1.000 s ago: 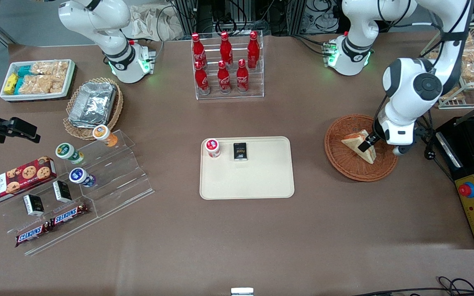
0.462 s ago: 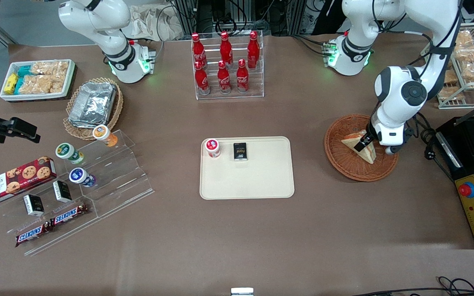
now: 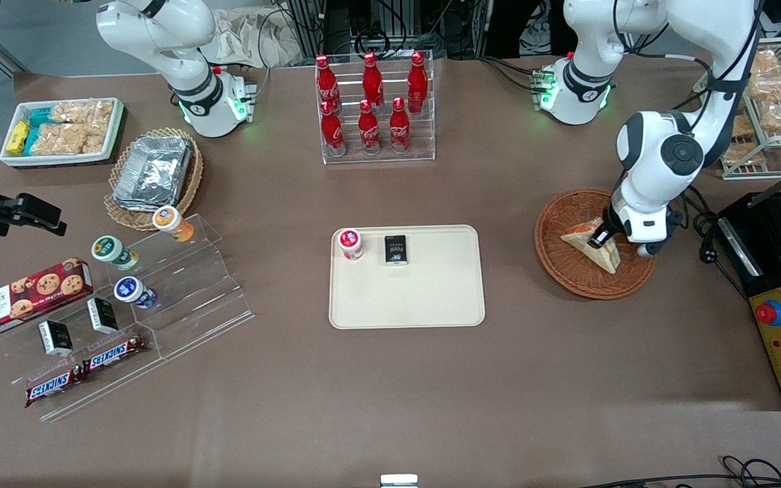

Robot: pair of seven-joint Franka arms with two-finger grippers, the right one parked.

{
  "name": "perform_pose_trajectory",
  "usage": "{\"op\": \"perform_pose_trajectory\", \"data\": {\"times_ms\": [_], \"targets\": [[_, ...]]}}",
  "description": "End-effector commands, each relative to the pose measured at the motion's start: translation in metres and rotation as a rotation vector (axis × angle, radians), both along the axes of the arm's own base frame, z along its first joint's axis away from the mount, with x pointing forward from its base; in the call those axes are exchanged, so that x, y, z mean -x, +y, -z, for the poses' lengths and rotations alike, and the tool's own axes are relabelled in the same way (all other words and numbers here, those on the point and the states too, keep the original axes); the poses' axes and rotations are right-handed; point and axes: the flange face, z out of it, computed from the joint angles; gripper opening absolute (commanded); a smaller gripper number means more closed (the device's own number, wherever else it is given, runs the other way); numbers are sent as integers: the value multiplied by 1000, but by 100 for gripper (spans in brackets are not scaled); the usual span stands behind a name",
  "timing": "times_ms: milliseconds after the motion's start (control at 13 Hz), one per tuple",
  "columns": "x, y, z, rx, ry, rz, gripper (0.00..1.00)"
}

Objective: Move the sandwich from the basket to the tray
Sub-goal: 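Lift the sandwich out of the basket with the left gripper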

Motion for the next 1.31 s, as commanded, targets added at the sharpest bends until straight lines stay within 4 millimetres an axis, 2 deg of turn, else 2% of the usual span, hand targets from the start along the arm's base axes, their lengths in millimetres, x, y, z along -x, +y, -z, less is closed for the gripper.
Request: {"op": "perform_pose_trajectory", "data": {"times_ms": [0, 231, 462, 615, 769, 923, 1000, 1154, 1231], "targets": [[-16, -7, -32, -17, -14, 38, 0], [-45, -15, -95, -39, 28, 200, 0], [-82, -50, -182, -50, 141, 407, 0], [-95, -91, -225, -48, 144, 526, 0], [-98, -148, -255, -42, 98, 625, 0], [-100, -207, -258, -17, 72, 727, 0], [-101, -242, -249, -36, 66, 791, 0], [-101, -289, -209, -58, 84, 853, 0], [-105, -305, -193, -40, 45, 872, 0]]}}
